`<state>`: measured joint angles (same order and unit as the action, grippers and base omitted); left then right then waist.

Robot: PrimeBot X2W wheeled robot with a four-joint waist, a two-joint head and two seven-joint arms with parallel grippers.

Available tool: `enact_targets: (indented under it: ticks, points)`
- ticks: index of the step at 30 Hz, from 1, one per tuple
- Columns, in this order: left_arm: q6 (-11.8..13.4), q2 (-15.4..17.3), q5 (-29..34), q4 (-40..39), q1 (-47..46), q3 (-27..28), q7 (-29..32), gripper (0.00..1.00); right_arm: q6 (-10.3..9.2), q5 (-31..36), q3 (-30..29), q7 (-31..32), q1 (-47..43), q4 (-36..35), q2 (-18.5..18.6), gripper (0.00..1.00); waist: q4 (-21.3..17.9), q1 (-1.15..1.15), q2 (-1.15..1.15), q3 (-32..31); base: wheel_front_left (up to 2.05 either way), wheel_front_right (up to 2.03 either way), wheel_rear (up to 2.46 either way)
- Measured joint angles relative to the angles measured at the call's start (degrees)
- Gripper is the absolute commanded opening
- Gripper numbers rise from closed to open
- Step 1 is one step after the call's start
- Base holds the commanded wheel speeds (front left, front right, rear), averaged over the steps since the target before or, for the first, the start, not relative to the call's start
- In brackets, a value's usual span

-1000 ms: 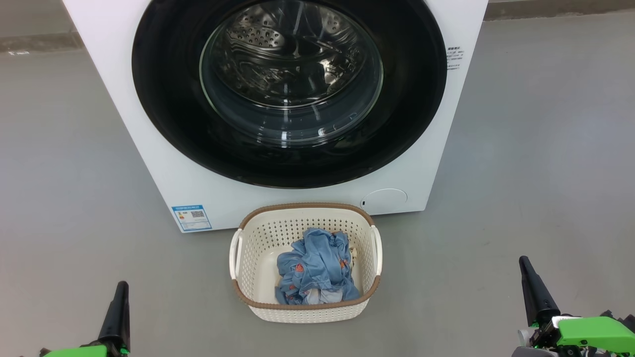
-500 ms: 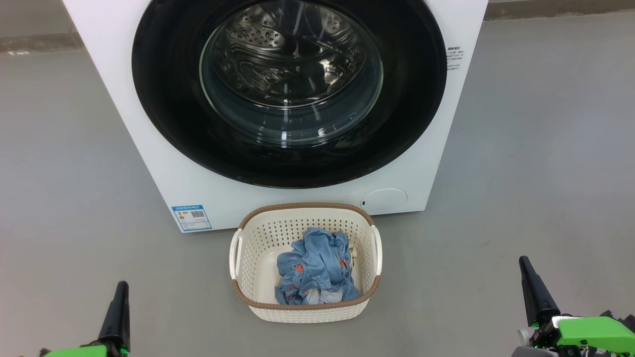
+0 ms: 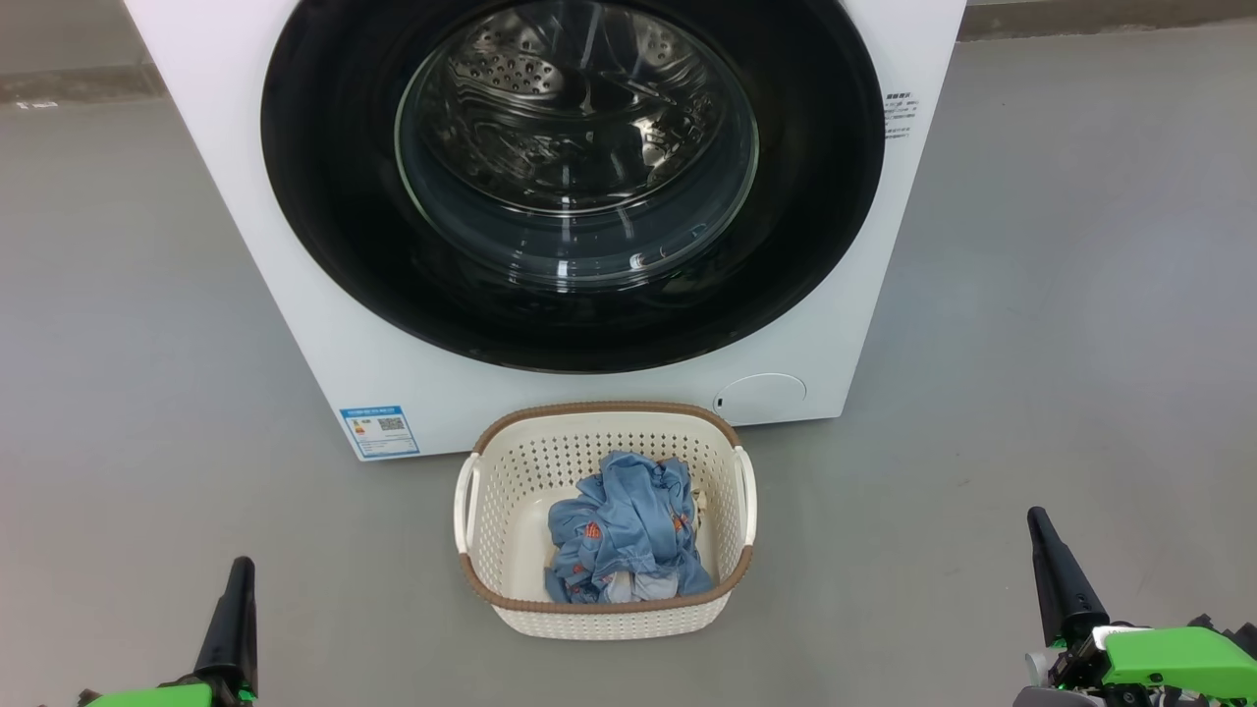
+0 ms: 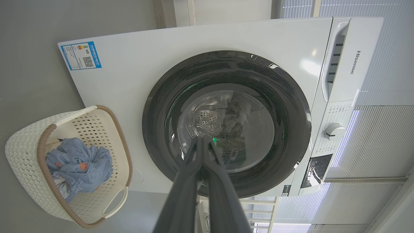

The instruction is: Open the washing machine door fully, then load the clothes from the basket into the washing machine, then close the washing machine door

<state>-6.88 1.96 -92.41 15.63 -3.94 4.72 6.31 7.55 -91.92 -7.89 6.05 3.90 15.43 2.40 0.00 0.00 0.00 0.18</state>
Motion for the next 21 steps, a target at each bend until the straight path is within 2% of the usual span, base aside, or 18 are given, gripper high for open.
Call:
enact_targets:
  ticks: [11, 12, 13, 14, 21]
  points:
    - [0.0, 0.0, 0.0, 0.0, 0.0, 0.0, 0.0, 0.0, 0.0, 0.0, 0.0, 0.0, 0.0, 0.0, 0.0, 0.0, 0.0, 0.0, 0.0, 0.0, 0.0, 0.0, 0.0]
    - [0.0, 0.0, 0.0, 0.0, 0.0, 0.0, 0.0, 1.0, 0.0, 0.0, 0.0, 0.0, 0.0, 0.0, 0.0, 1.0, 0.0, 0.0, 0.0, 0.0, 0.0, 0.0, 0.0]
    - [0.02, -0.04, -0.01, 0.14, 0.07, -0.02, -0.01, 0.0, 0.0, 0.0, 0.0, -0.02, -0.07, 0.21, -0.03, 0.0, 0.0, 0.0, 0.0, 0.0, 0.0, 0.0, 0.0]
    - [0.07, -0.22, -0.01, 0.38, 0.32, -0.07, -0.01, 1.0, 0.01, 0.0, -0.01, -0.08, -0.29, 0.74, -0.14, 1.0, 0.0, 0.0, 0.0, 0.0, 0.0, 0.0, 0.0]
    - [0.08, -1.3, -0.01, 1.93, 2.62, -0.69, -0.2, 1.0, 0.01, 0.01, -0.03, -0.18, -2.43, 3.11, -0.67, 1.0, 0.0, 0.05, 0.0, 0.01, 0.0, 0.0, 0.0]
